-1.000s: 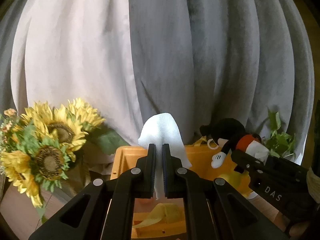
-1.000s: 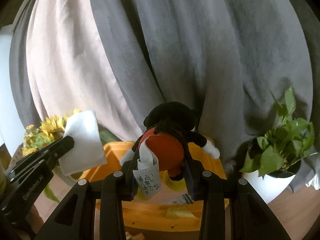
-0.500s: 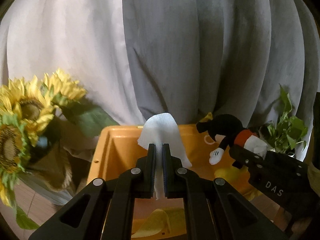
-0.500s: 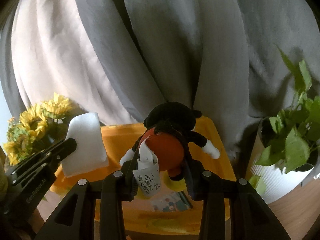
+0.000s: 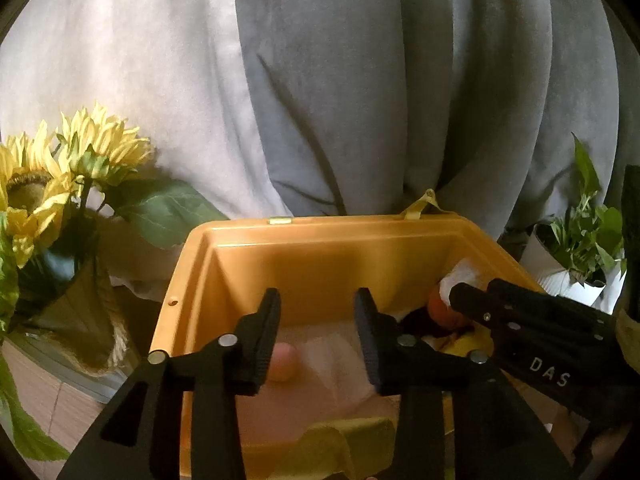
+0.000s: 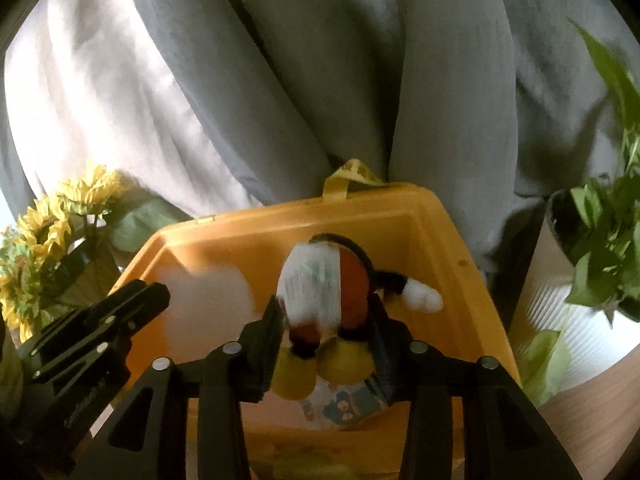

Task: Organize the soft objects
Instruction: 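Open both grippers to drop the cloth and Mickey plush into the crate, then withdraw both tools from the crate back over the table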

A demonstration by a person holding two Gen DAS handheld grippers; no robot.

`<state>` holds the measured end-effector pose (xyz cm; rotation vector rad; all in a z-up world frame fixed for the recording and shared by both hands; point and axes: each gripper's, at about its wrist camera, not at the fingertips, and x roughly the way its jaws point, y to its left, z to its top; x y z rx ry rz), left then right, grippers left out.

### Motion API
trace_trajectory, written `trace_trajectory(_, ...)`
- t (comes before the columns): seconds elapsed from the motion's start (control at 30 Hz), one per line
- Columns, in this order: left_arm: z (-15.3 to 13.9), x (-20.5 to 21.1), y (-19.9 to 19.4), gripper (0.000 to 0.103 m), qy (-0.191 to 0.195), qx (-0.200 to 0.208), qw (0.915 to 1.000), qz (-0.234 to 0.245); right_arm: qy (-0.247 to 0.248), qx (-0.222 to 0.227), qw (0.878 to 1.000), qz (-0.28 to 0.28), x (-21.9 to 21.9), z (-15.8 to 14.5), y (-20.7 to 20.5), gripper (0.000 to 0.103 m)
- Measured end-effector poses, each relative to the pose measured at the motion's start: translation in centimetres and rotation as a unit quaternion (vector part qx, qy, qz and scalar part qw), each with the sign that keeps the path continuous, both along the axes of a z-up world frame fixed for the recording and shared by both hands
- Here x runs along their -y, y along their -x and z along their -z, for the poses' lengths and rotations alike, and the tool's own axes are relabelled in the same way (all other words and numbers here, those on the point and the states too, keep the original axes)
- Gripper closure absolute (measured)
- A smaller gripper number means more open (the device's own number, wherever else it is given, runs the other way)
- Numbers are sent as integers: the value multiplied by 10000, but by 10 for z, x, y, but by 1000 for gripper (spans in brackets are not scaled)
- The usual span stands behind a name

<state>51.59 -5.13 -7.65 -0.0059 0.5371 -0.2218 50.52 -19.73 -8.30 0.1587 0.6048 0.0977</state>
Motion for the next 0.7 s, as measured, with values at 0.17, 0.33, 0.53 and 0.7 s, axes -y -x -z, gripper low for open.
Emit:
trace_trajectory(0.17, -9, -6, 10, 55, 16, 110, 9999, -102, 132, 234, 9996, 131, -1, -10, 9, 38)
trace_trajectory(0.33, -23, -8, 29, 50, 19, 305, 9994, -130, 133, 389, 9989, 237, 2, -24, 22, 37)
trace_trajectory(0.53, -39, -12, 57, 49, 28, 478, 9986, -211, 191, 594, 9971, 427, 7, -40, 49, 31)
trace_trajectory(0.7, -49, -13, 79, 48, 19, 576, 9980, -241, 293, 756, 9950, 585, 11, -52, 73, 28)
